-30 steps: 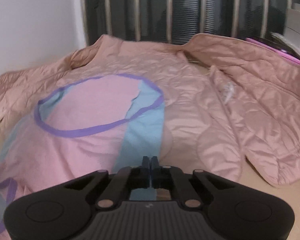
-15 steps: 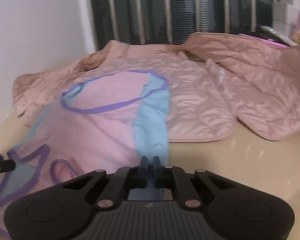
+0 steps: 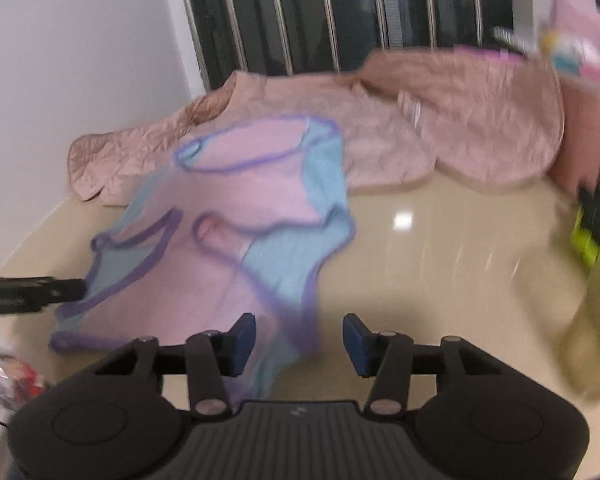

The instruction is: Fold clothes

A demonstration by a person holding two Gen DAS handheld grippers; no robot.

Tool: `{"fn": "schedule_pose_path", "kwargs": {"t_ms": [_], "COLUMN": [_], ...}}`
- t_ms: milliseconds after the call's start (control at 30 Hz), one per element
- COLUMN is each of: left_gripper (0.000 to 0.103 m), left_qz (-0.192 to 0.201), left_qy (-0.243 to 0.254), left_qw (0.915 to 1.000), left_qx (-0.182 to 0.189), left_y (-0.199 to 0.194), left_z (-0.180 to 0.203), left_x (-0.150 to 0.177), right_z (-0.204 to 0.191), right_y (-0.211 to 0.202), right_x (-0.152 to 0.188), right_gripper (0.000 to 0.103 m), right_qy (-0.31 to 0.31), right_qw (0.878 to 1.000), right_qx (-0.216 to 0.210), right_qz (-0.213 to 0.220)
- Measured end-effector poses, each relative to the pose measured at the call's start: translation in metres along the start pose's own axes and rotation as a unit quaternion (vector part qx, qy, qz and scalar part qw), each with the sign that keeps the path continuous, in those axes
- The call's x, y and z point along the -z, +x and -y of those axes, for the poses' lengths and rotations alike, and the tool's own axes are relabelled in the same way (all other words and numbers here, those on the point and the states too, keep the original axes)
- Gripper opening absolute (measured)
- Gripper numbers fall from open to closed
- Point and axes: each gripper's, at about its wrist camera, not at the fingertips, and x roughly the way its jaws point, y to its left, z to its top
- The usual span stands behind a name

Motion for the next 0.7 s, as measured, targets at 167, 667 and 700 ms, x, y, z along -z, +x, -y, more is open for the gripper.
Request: {"fn": "schedule_pose_path", "kwargs": {"t_ms": [167, 667, 700], "left_gripper": [0.004, 0.075, 0.074], "left_qz": [0.023, 0.070, 0.059], "left_qy": [0.005, -0.084, -0.083], "left_qw": [0.9996, 0.9937, 0.9947], "left_qx": [-0.014, 0.020, 0.012], "left_y": [-0.004, 0.064, 0.087], "left_z": [0.025, -0.050, -0.057], "left_x": [0.016, -0.131, -0.147], "right_z": [-0.012, -0.061, -0.075], "right_y": [0.006, -0.028, -0.022], "right_x": [0.000, 0.014, 0.020], "right_gripper": [0.005, 0.026, 0.026], "right_qy": [-0.071, -0.115, -0.128], "right_qw": [0.997, 0.992, 0.990], "right_qx": [0.042, -0.040, -0.056], "right_qz": [0.002, 0.038, 0.033]}}
